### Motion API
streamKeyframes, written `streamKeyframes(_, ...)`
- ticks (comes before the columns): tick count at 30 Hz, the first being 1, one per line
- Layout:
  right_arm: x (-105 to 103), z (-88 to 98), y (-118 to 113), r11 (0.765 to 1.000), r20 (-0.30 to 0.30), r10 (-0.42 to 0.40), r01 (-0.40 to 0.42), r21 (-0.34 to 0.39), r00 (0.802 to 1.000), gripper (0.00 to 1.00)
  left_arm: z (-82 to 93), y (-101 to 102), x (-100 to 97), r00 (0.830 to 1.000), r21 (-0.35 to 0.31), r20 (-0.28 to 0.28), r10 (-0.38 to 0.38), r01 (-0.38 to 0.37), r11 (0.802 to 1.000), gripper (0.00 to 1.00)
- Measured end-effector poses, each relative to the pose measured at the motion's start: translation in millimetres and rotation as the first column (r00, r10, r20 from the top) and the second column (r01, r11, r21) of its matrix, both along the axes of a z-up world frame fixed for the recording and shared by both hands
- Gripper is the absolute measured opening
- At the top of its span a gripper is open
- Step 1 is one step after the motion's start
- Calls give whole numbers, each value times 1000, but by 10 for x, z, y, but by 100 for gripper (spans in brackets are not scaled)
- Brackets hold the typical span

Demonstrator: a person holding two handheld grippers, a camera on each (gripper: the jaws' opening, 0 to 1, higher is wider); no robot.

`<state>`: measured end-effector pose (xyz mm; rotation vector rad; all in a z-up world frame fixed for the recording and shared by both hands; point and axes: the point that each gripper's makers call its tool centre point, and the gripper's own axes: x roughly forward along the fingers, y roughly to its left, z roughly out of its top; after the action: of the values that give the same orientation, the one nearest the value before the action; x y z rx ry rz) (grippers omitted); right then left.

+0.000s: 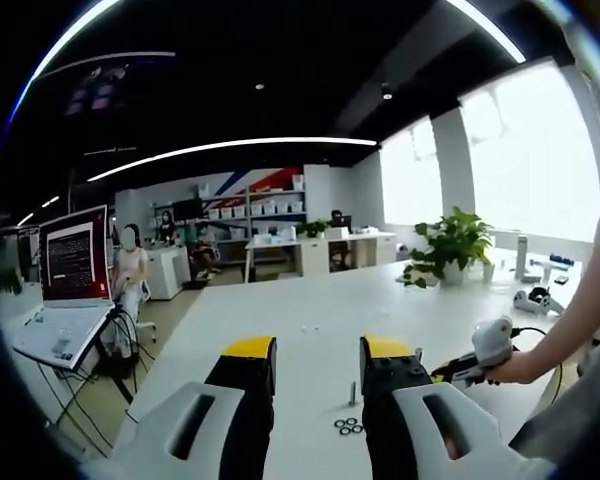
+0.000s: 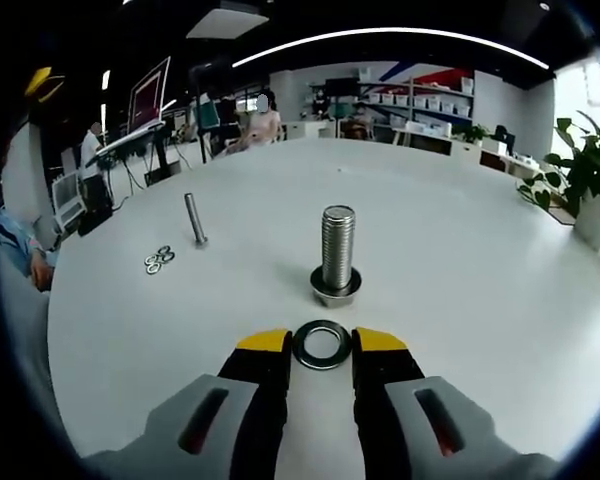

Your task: Place the washer onto the threaded stud by aligning its center hole with the stud, sliding it down to the base, and recovering from edge contact or off-axis alignment until the washer reaches the visible bottom stop.

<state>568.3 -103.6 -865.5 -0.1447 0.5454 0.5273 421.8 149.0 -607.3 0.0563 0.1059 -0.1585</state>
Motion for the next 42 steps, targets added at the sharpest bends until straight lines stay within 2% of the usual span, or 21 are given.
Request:
streamKeyframes(1, 23, 50, 9, 999, 13, 27, -26, -20, 1000, 4, 0, 3, -2, 1000, 4, 0, 0, 0, 1000, 31)
streamKeyframes(2, -11, -2, -23, 998, -23, 37, -38, -44, 999, 3, 2, 5, -6, 1000, 4, 1, 0, 0, 1000, 31)
streamKeyframes(3, 17, 24, -27, 1000, -4, 8, -8, -18, 1000, 3, 3, 6, -7, 1000, 2, 0, 0, 0, 1000, 31)
streamKeyframes(4, -2, -12, -39, 999, -9, 21, -22, -42, 1000, 3, 5, 9, -10, 1000, 4, 0, 0, 0, 1000, 31)
streamKeyframes(5, -44, -76, -32, 999, -57, 20, -22, -30, 998, 6, 11, 9, -11, 1000, 5, 2, 0, 0, 1000, 31)
streamKeyframes(7, 2, -78, -44, 999, -20, 15, -16, -43, 1000, 7, 20, 12, -13, 1000, 4, 5, 1, -1, 1000, 31)
streamKeyframes(9, -1, -57, -40, 1000, -35, -5, 5, 0, 999, 9, 18, 14, -15, 1000, 2, 3, 2, -2, 1000, 31)
streamKeyframes(11, 9, -54, -42, 1000, -25, 4, -4, -15, 1000, 12, 19, 7, -19, 1000, 3, 4, 0, 0, 1000, 31)
streamKeyframes(25, -26, 16, -87, 1000, -20, -18, 18, -3, 1000, 23, 7, -30, -40, 1000, -3, 4, -9, 9, 1000, 31)
streamKeyframes(42, -121, -31, -70, 1000, -35, -15, 14, -13, 999, 26, -23, -39, -62, 1000, -6, -2, -11, 11, 1000, 31)
